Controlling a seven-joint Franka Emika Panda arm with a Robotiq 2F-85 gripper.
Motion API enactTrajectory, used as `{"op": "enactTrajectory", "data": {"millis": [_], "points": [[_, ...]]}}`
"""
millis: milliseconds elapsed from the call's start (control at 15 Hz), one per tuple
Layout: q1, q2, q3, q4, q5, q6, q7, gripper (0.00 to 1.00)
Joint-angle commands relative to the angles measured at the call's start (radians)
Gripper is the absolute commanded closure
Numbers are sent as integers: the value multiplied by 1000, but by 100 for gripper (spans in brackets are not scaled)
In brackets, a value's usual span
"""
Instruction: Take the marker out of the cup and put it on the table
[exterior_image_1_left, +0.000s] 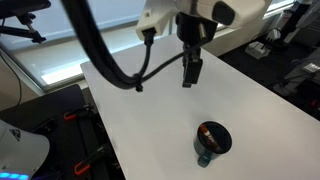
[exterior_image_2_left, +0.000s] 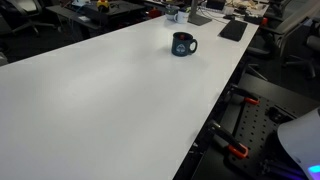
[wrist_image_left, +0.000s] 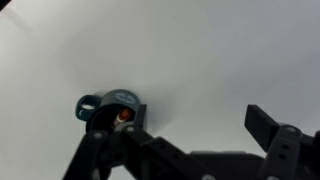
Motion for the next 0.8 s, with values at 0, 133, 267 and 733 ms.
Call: {"op": "enactTrajectory", "data": {"millis": [0,133,267,733], "points": [[0,18,-7,9,-1,4,-3,0],[0,25,-8,9,-1,4,-5,0],[2,20,-5,9,-1,4,-5,0],[0,166,-22,91,-14,15,107,0]]}}
